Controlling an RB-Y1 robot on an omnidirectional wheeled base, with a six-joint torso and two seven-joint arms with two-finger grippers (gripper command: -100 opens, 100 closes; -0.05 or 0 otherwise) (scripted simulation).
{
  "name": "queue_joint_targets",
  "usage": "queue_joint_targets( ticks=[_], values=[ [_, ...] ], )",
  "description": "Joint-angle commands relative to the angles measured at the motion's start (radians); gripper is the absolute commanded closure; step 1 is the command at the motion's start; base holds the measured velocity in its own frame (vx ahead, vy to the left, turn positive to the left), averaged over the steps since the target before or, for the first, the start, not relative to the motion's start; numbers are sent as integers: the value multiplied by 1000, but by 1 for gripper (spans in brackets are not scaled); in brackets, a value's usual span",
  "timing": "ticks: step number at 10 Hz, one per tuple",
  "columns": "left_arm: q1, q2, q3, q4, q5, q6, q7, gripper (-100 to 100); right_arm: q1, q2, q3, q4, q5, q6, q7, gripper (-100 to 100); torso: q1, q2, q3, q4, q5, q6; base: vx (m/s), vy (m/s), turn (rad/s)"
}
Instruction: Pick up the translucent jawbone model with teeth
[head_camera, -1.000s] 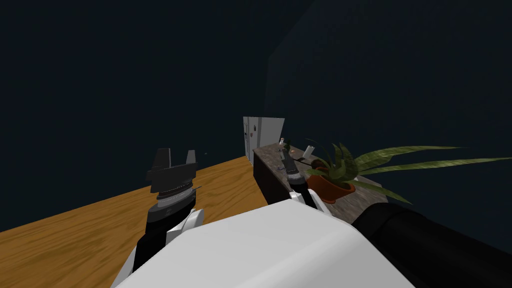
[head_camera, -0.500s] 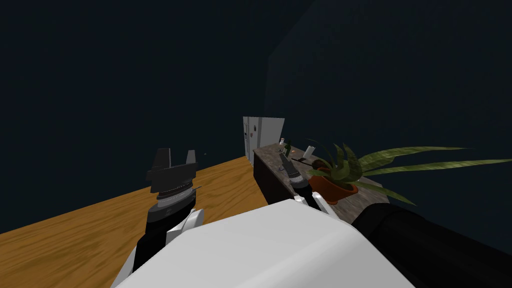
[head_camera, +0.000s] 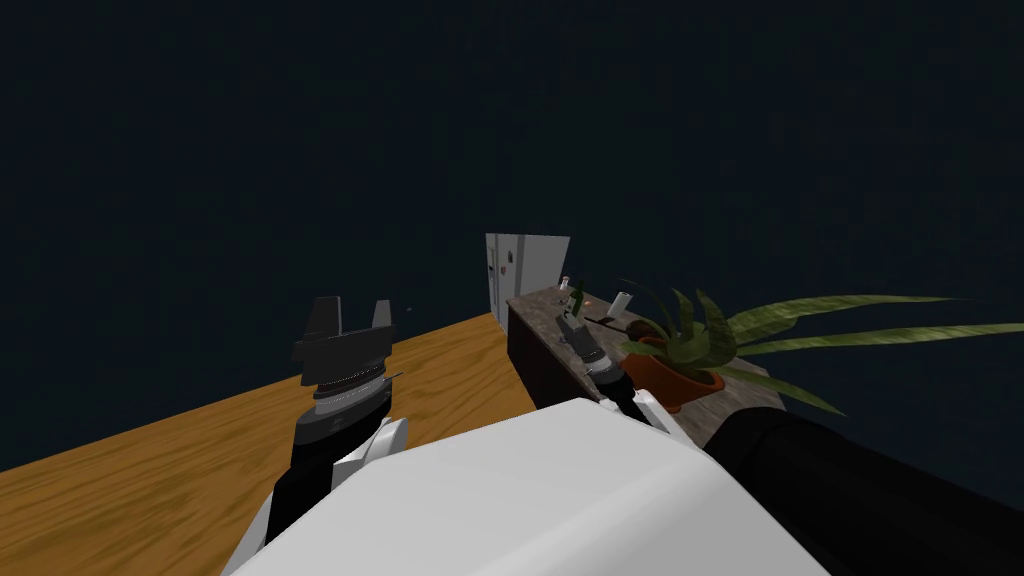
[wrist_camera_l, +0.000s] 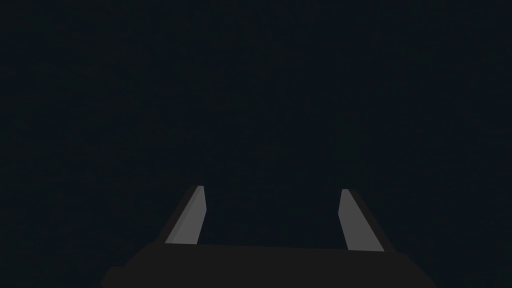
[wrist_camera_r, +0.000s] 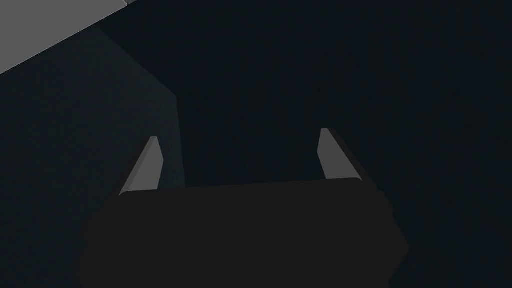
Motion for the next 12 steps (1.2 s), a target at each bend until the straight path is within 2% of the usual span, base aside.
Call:
queue_joint_targets(
  ticks=[1, 2, 3, 4, 5, 6, 7, 8, 9, 10, 11, 12],
  values=[
    [0, 0, 0, 0, 0, 0, 0, 0, 30, -30, -19, 6, 48, -10, 50, -100, 0, 0, 0, 0, 0, 0, 39, 25, -19],
    [0, 0, 0, 0, 0, 0, 0, 0, 30, -30, -19, 6, 48, -10, 66, -100, 0, 0, 0, 0, 0, 0, 31, 22, -13],
    [0, 0, 0, 0, 0, 0, 0, 0, 60, -56, -36, 11, 91, -19, 100, -100, 0, 0, 0, 0, 0, 0, 41, 18, -15],
    [0, 0, 0, 0, 0, 0, 0, 0, 60, -56, -36, 11, 91, -19, 121, -100, 0, 0, 0, 0, 0, 0, 40, 13, -9],
    [0, 0, 0, 0, 0, 0, 0, 0, 91, -83, -54, 16, 135, -27, 154, -100, 0, 0, 0, 0, 0, 0, 47, 22, -11],
    [0, 0, 0, 0, 0, 0, 0, 0, 91, -83, -54, 16, 135, -27, 177, -100, 0, -1, 0, 0, 0, 0, 41, 16, -12],
    [0, 0, 0, 0, 0, 0, 0, 0, 122, -111, -73, 22, 178, -36, 208, -100, 0, -1, 0, 0, 0, 0, 49, 18, -11],
    [0, 0, 0, 0, 0, 0, 0, 0, 122, -111, -73, 22, 179, -36, 235, -100, 0, -1, 0, 0, 0, 0, 42, 18, -9],
    [0, 0, 0, 0, 0, 0, 0, 0, 155, -138, -92, 29, 222, -44, 266, -100, 0, -1, 0, 0, 0, 0, 54, 24, -7],
    [0, 0, 0, 0, 0, 0, 0, 0, 155, -138, -92, 29, 224, -44, 294, -100, 0, -1, -1, 0, 0, 0, 46, 21, -7],
    [0, 0, 0, 0, 0, 0, 0, 0, 188, -166, -111, 36, 266, -53, 325, -100, 0, -1, -1, 0, 0, 0, 59, 21, -4],
    [0, 0, 0, 0, 0, 0, 0, 0, 188, -166, -111, 36, 268, -53, 352, -100, 0, -1, -1, 0, 0, 0, 49, 16, -5]
  ],
)
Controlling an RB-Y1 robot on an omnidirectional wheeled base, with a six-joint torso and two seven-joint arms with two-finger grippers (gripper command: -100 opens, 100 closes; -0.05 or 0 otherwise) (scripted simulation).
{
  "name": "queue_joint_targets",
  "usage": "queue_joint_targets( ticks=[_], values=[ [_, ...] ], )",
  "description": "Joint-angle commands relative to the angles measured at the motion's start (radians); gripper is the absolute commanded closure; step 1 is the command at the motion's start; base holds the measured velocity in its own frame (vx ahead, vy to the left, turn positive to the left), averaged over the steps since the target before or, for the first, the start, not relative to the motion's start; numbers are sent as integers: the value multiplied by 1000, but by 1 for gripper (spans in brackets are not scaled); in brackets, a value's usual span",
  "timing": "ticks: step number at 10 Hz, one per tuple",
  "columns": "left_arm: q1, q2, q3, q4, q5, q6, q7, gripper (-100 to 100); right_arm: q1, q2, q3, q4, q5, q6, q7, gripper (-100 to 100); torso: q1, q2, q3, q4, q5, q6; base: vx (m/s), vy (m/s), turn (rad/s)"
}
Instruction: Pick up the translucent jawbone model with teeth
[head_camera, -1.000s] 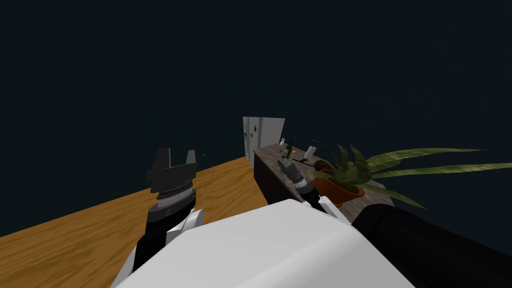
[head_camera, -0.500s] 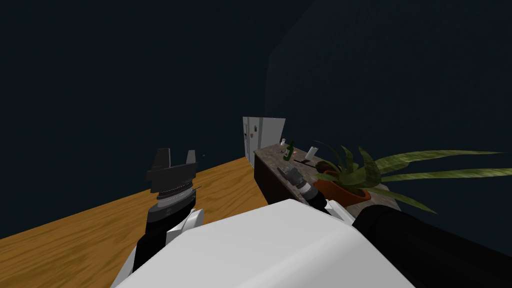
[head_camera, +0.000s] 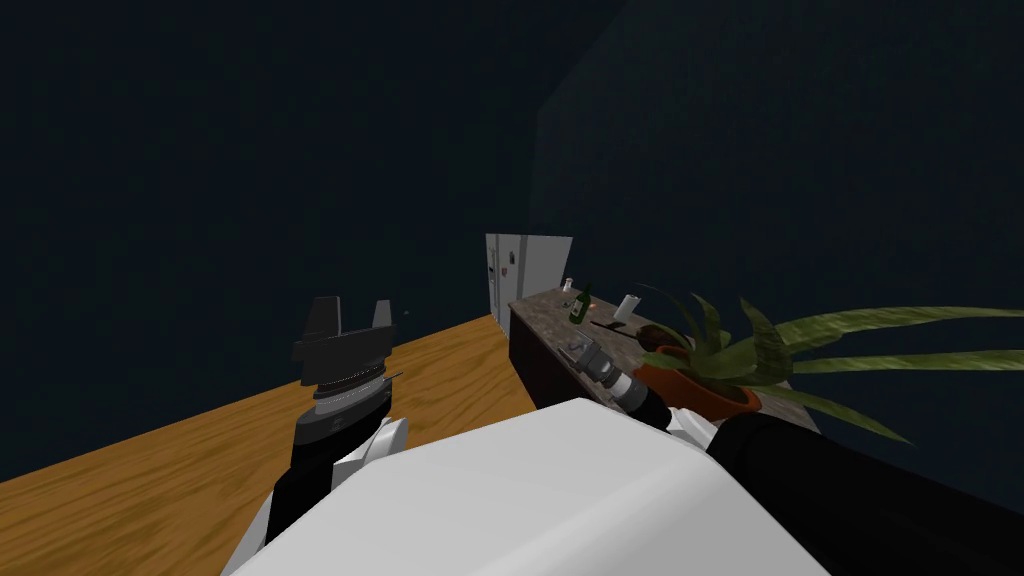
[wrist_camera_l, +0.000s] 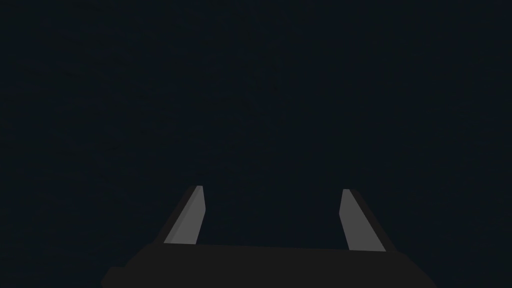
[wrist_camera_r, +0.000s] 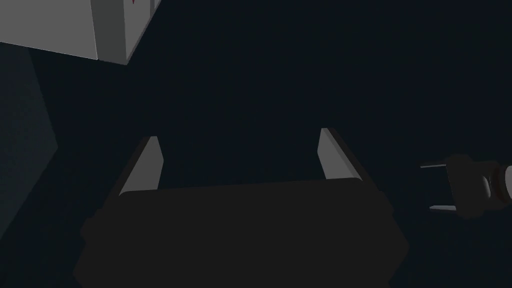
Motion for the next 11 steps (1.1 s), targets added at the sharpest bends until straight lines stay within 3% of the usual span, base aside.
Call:
queue_joint_targets(
  ticks=[1, 3, 6, 7, 8, 10, 11],
  values=[
    [0, 0, 0, 0, 0, 0, 0, 0, 29, -32, -17, 16, 50, -7, 50, -100, 0, 0, 0, 0, 0, 0, 59, 14, -4],
    [0, 0, 0, 0, 0, 0, 0, 0, 29, -32, -17, 16, 55, -7, 84, -100, 0, 0, 0, 0, 0, 0, 33, 7, -1],
    [0, 0, 0, 0, 0, 0, 0, 0, 97, -86, -56, 34, 141, -24, 180, -100, 0, 0, 0, 0, 0, 0, 53, 11, 0],
    [0, 0, 0, 0, 0, 0, 0, 0, 97, -86, -56, 34, 141, -24, 201, -100, 0, -1, 0, 0, 0, 0, 58, 10, -1],
    [0, 0, 0, 0, 0, 0, 0, 0, 131, -112, -76, 44, 181, -31, 230, -100, -1, -1, 0, 0, 0, 0, 72, 20, 7],
    [0, 0, 0, 0, 0, 0, 0, 0, 131, -112, -76, 44, 184, -31, 264, -100, 0, -1, -1, 0, 0, 0, 42, 10, 0],
    [0, 0, 0, 0, 0, 0, 0, 0, 166, -138, -95, 54, 225, -39, 295, -100, -1, 1, 0, 0, 0, 0, 42, 1, 9]
  ],
)
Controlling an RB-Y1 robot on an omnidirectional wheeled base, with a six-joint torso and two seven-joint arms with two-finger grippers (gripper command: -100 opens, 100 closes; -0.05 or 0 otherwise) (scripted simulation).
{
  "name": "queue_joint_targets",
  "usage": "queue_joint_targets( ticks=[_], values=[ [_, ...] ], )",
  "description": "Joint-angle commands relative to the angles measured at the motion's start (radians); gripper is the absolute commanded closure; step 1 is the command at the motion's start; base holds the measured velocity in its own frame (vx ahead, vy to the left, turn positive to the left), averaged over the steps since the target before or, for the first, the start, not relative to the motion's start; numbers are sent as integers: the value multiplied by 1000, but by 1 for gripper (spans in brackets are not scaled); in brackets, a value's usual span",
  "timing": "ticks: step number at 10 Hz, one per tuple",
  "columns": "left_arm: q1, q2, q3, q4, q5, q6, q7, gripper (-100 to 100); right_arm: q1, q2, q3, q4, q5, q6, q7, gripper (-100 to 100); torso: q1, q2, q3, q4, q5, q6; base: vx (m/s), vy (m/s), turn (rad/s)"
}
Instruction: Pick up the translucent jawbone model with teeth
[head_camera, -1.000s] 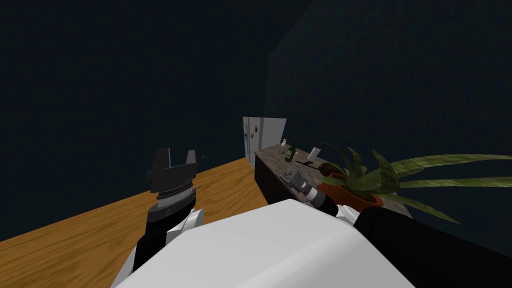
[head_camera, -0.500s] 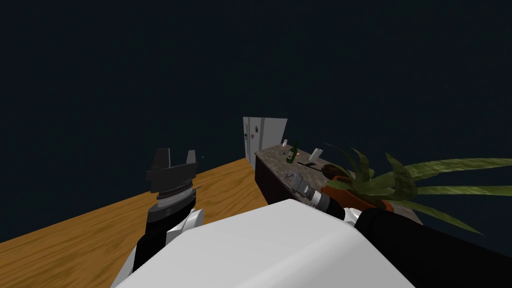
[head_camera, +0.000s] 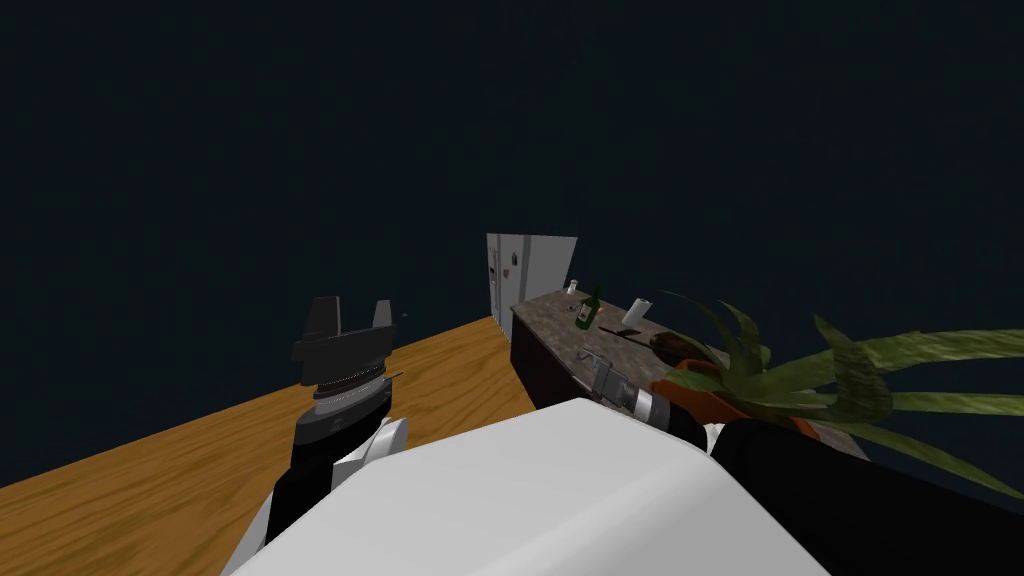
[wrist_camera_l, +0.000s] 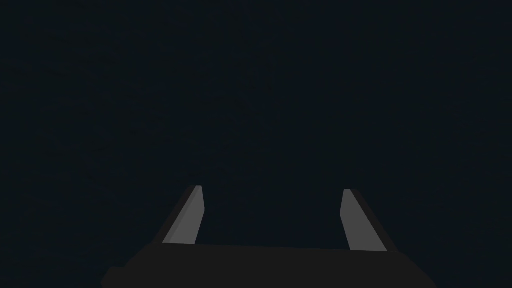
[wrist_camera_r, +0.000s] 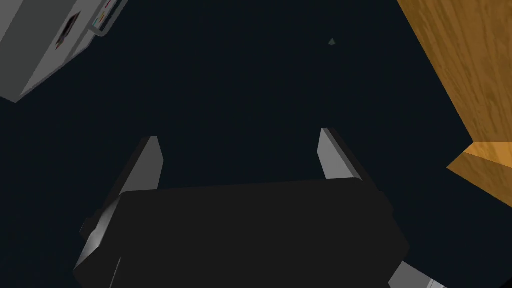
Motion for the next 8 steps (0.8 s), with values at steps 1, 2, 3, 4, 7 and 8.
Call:
queue_joint_targets(
  ticks=[1, 2, 3, 4, 7, 8],
  values=[
    [0, 0, 0, 0, 0, 0, 0, 0, 17, -9, -8, 5, 20, -7, 50, -100, 0, 0, 0, 0, 0, 0, 51, 6, 3],
    [0, 0, 0, 0, 0, 0, 0, 0, 51, -34, -27, 16, 60, -14, 82, -100, 0, 0, 0, 0, 0, 0, 66, 15, 11],
    [0, 0, 0, 0, 0, 0, 0, 0, 51, -34, -27, 16, 60, -14, 111, -100, 1, -1, -1, 0, 0, 0, 58, 15, 2],
    [0, 0, 0, 0, 0, 0, 0, 0, 85, -58, -46, 27, 99, -20, 139, -100, 1, -1, -1, 0, 0, 0, 80, 11, 16],
    [0, 0, 0, 0, 0, 0, 0, 0, 118, -81, -65, 39, 137, -27, 208, -100, 0, 0, 0, 0, 0, 0, 48, 3, 7],
    [0, 0, 0, 0, 0, 0, 0, 0, 118, -81, -65, 39, 137, -27, 225, -100, 0, -1, 0, 0, 0, 0, 60, 8, 4]
  ],
)
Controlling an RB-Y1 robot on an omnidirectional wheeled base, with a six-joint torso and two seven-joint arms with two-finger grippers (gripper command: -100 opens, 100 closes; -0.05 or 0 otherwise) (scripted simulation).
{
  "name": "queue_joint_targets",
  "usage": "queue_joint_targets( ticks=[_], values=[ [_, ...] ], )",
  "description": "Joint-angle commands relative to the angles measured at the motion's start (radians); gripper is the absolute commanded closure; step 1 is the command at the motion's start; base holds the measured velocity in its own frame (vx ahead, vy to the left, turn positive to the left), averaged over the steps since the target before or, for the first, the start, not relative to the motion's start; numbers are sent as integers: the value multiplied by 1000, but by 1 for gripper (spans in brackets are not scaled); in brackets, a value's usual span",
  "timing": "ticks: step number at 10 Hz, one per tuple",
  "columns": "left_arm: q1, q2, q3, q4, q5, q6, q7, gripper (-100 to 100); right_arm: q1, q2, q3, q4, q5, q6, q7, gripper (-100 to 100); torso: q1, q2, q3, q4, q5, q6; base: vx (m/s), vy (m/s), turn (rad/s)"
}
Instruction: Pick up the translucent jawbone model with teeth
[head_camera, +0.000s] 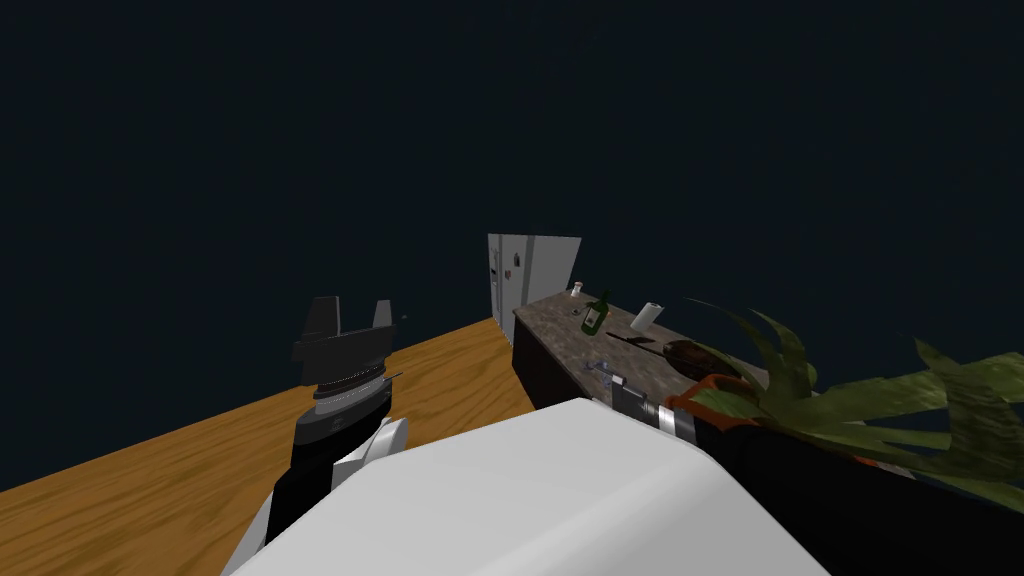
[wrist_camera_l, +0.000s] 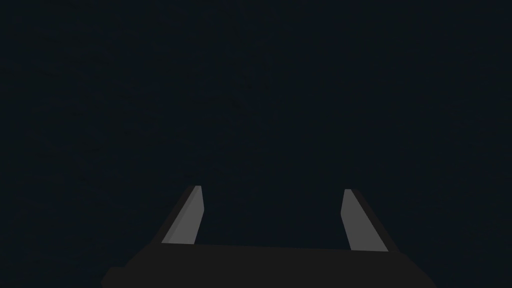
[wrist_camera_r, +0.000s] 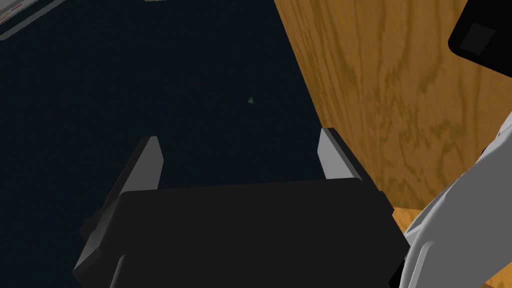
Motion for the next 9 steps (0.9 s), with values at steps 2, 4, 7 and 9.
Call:
queue_joint_targets(
  ticks=[2, 4, 7, 9],
  values=[
    [0, 0, 0, 0, 0, 0, 0, 0, 34, -27, -19, 14, 43, -5, 69, -100, 0, -1, 0, 0, 0, 0, 64, 8, 14],
    [0, 0, 0, 0, 0, 0, 0, 0, 66, -48, -36, 26, 77, -11, 118, -100, -1, -1, 0, 0, 0, 0, 61, -1, 15],
    [0, 0, 0, 0, 0, 0, 0, 0, 97, -68, -53, 38, 109, -16, 174, -100, 0, 0, 0, 0, 0, 0, 50, 4, 9],
    [0, 0, 0, 0, 0, 0, 0, 0, 126, -87, -70, 49, 140, -21, 222, -100, -1, -1, 0, 0, 0, 0, 66, 3, 21]
  ],
)
